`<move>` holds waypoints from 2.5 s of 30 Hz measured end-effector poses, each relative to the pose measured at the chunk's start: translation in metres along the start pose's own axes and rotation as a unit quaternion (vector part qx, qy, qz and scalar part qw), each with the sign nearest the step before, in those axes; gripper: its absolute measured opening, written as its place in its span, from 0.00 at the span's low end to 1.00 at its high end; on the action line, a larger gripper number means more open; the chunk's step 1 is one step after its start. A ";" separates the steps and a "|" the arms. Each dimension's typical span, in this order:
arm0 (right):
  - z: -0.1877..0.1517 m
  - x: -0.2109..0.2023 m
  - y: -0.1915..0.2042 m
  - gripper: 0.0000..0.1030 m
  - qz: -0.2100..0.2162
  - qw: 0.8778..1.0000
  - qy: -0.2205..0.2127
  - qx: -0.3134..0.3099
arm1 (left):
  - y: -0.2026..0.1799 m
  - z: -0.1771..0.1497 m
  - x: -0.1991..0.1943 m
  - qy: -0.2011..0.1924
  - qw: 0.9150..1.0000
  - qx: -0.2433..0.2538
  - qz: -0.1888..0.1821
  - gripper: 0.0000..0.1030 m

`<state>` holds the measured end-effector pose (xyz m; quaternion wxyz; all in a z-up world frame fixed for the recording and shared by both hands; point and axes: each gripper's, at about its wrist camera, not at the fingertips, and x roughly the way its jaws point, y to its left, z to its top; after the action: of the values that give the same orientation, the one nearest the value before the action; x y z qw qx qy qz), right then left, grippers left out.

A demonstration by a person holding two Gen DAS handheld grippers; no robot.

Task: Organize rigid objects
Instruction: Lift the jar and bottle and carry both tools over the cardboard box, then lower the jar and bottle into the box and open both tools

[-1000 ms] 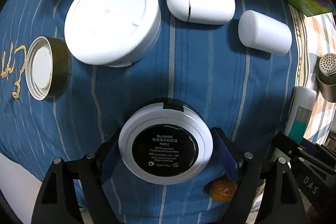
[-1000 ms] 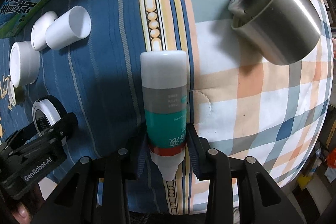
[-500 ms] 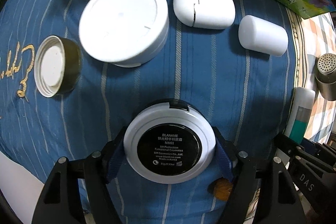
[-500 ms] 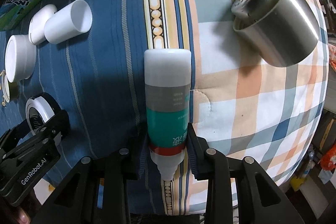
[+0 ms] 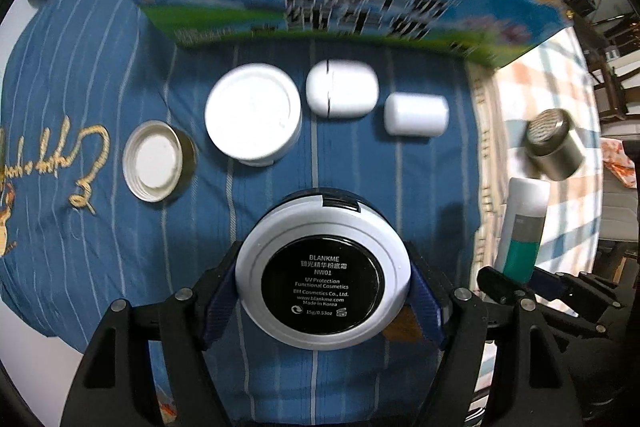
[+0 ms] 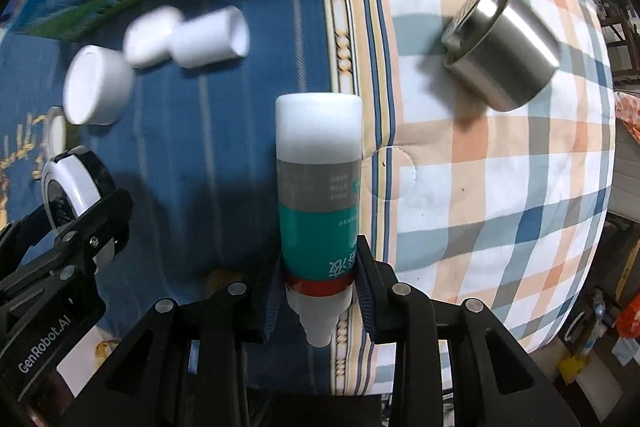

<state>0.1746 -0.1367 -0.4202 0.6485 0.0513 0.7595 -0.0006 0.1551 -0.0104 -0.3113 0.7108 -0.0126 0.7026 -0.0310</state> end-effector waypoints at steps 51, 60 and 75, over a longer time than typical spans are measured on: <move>0.244 -0.150 0.021 0.34 0.080 0.992 -0.095 -0.023 | -0.023 0.296 -0.018 -0.021 0.994 0.004 -0.109 0.71; 0.308 -0.089 0.018 0.34 0.049 0.997 -0.047 -0.031 | -0.034 0.340 0.050 0.038 0.994 -0.003 -0.099 0.71; 0.331 -0.061 0.032 0.34 0.016 0.998 -0.015 -0.052 | -0.041 0.353 0.062 0.081 0.993 -0.005 -0.090 0.71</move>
<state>0.5121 -0.1314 -0.4107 0.6616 0.0300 0.7477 0.0485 0.5078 -0.0639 -0.3665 0.6458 -0.0769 0.7539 -0.0925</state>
